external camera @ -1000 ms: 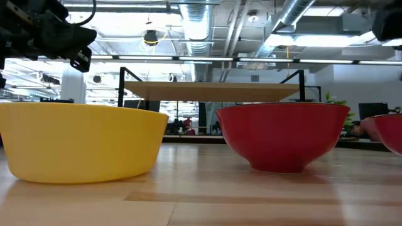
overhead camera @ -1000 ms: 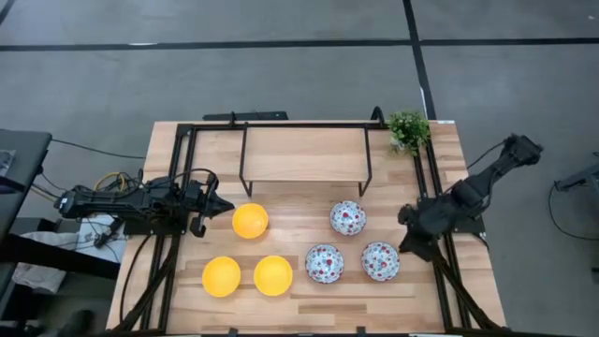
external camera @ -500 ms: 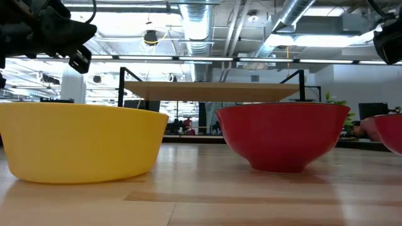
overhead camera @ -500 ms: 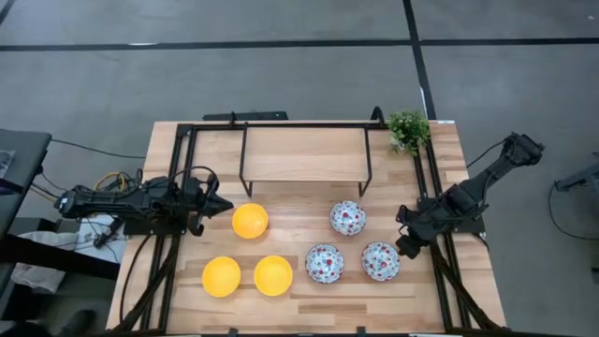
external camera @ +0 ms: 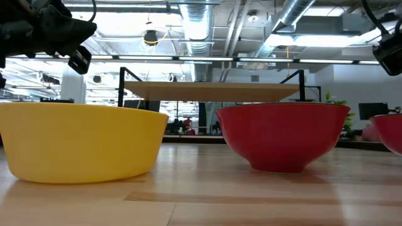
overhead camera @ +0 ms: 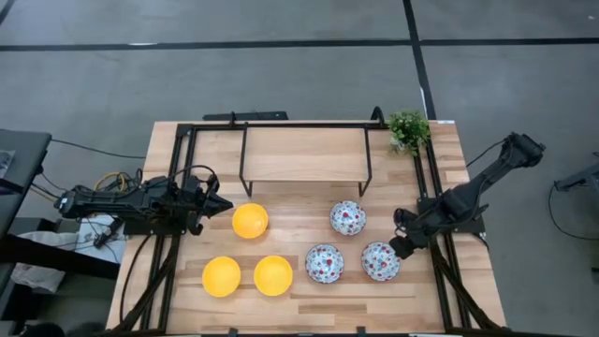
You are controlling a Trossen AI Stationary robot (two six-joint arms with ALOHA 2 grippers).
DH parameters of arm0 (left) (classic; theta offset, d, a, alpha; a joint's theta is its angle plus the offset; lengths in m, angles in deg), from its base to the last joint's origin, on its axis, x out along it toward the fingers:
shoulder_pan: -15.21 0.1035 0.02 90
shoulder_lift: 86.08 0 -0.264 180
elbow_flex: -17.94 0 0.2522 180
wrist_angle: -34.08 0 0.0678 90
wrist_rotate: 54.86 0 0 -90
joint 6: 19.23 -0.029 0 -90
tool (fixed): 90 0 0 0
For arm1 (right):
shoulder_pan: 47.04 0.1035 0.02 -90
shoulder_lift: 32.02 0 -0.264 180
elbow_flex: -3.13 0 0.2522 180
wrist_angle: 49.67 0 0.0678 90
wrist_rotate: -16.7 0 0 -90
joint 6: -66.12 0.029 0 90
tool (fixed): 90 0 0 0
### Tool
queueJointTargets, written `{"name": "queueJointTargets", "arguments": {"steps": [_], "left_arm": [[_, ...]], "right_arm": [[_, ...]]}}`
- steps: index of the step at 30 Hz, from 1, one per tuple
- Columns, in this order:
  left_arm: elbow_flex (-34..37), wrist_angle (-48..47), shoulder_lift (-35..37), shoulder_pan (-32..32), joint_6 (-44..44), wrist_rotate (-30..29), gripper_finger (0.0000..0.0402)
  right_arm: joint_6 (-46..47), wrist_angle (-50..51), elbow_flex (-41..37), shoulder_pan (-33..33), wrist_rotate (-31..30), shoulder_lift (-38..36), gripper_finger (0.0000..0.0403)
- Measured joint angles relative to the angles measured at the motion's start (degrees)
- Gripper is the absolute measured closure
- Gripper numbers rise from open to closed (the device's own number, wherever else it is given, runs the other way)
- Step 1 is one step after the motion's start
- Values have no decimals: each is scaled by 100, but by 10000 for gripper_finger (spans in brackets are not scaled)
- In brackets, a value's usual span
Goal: Pick & Place Mini bowls
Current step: Put the bottom right red bowl on the shelf
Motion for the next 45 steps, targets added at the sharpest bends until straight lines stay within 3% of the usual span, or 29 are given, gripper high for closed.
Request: {"name": "queueJointTargets", "arguments": {"steps": [5, 24, 38, 45], "left_arm": [[-1, 39, 1, -1, 2, 0, 389], [0, 302, 2, -1, 2, 0, 389], [-2, 345, 2, -2, 2, 0, 389], [-2, 372, 1, -1, 2, 0, 389]], "right_arm": [[37, 1, 0, -2, -276, 254, 202], [37, -117, -202, 9, -264, 834, 212], [35, -639, -245, 9, -280, 1089, 255], [30, -817, -245, 9, -284, 1418, 298]]}}
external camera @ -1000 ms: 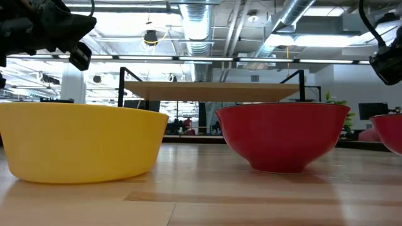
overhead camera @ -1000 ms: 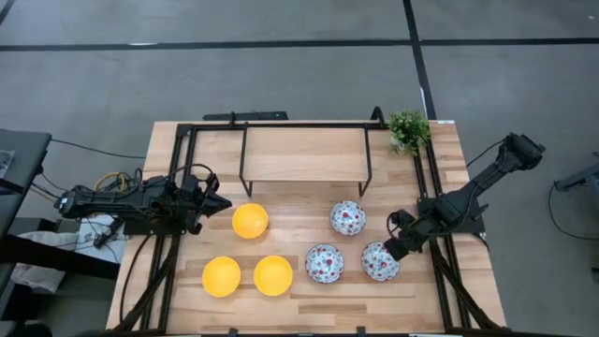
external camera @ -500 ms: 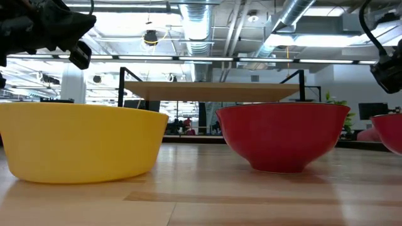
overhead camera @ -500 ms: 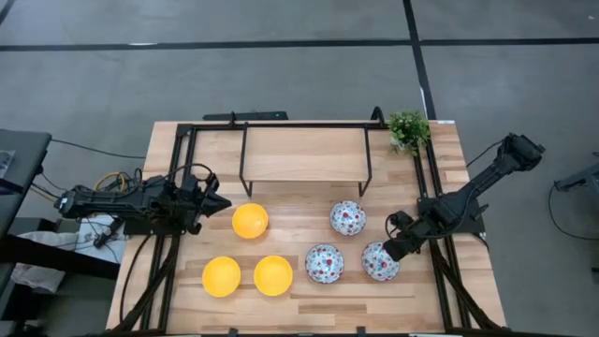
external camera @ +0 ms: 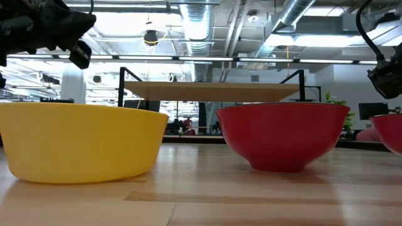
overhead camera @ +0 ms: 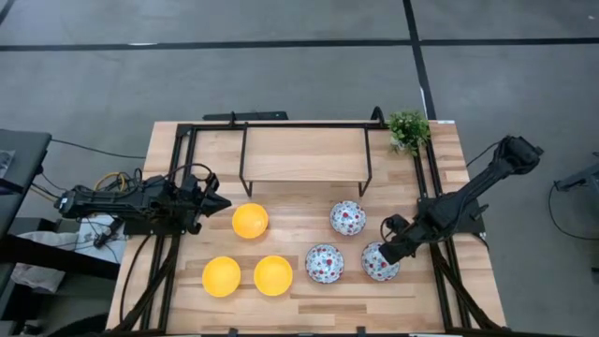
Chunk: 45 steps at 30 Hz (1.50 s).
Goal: Pick & Place Mini bowls
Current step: Put the bottom right red bowl on the shelf
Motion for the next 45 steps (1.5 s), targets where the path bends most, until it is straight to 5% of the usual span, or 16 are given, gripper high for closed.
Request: {"name": "queueJointTargets", "arguments": {"steps": [9, 22, 34, 45], "left_arm": [[1, 16, 0, 0, 4, 0, 389], [2, 97, -6, 1, 1023, -2, 389], [0, 327, -594, 1, 1777, -2, 321], [-26, 1553, -1231, -40, 1255, 70, 260]], "right_arm": [[-175, -226, -2, 0, -90, 41, 394], [-287, -317, 313, -11, -383, 43, 399], [-1199, 1123, 2280, -337, -1416, 778, 401], [-3028, 1539, 4167, -1402, -1790, 2236, 402]]}}
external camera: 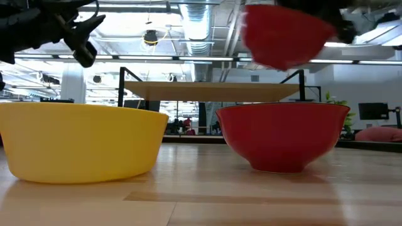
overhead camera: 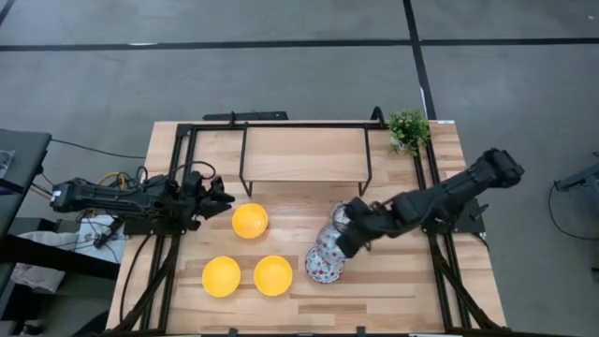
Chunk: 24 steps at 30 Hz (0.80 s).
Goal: Pick & Place Mini bowls
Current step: Put the bottom right red bowl on the shelf
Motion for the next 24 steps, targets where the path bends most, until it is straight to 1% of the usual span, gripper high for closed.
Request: {"name": "queueJointTargets", "arguments": {"steps": [6, 12, 15, 19, 22, 24], "left_arm": [[-470, 1, -327, 0, -770, -2, 258], [-1143, -54, -732, -2, -1618, 13, 258], [-1468, -417, -947, -30, -1805, 13, 258], [-1886, -1426, -1151, -161, -2011, -83, 258], [-2206, -2149, -1227, -285, -2208, -528, 258], [-2371, -2516, -1224, -332, -2364, -977, 258]], "right_arm": [[-360, 602, 1175, -542, 146, 710, 402], [-749, 951, 2356, -891, 14, 1403, 403], [-1006, 1031, 2850, -987, -297, 1763, 403], [-1181, 1105, 3409, -1070, -926, 2144, 403], [-1181, 1101, 3694, -1093, -1498, 2285, 403], [-1169, 1000, 3786, -1094, -1992, 2337, 403]]}}
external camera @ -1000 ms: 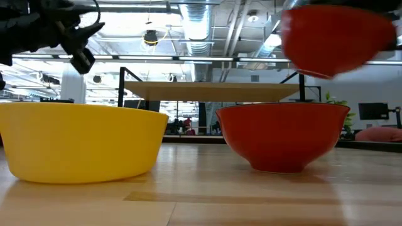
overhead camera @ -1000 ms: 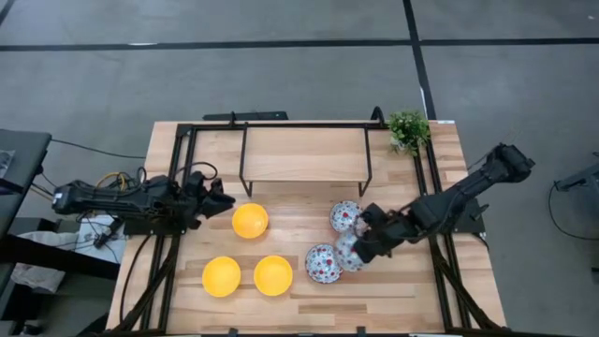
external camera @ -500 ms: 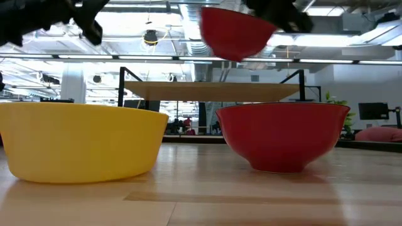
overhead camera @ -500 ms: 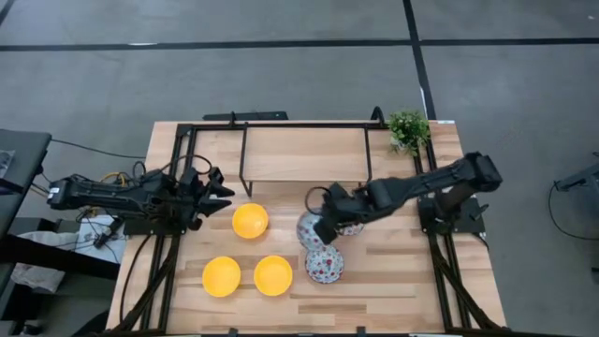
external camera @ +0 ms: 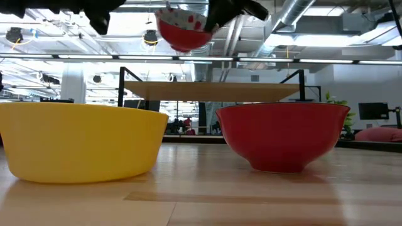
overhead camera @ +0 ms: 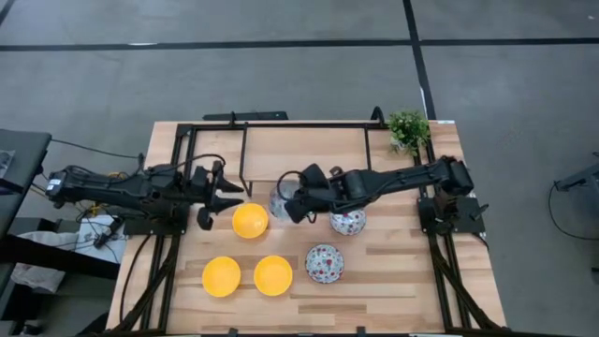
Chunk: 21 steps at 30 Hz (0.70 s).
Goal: Pick & Place Mini bowls
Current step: Put the bottom right red bowl on the shelf
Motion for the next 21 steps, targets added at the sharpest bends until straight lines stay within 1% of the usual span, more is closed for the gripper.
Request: {"name": "queueJointTargets", "arguments": {"steps": [3, 5, 7, 9, 12, 16, 18, 21], "left_arm": [[-206, -33, 6, -17, -316, -498, 258], [-277, -45, 0, -17, -488, -770, 259], [-305, -57, -42, -17, -668, -1062, 259], [-307, -95, -61, -17, -776, -1379, 259], [-309, -67, -125, -17, -788, -1824, 259], [-307, 21, -144, -17, -1064, -2123, 259], [-307, 158, -146, -17, -1201, -2287, 259], [-307, 413, -145, -17, -1399, -2682, 259]], "right_arm": [[62, -125, 42, -16, -802, 33, 403], [53, -563, 58, -44, -1342, 62, 403], [-134, -817, 58, -93, -1827, 79, 403], [-356, -1327, 62, -156, -2215, 108, 403], [-860, -1948, 58, -265, -2602, 110, 403], [-1549, -2846, 58, -372, -3031, 114, 403], [-1955, -3368, 58, -411, -3105, 114, 403], [-2473, -3918, 62, -442, -3194, 192, 403]]}}
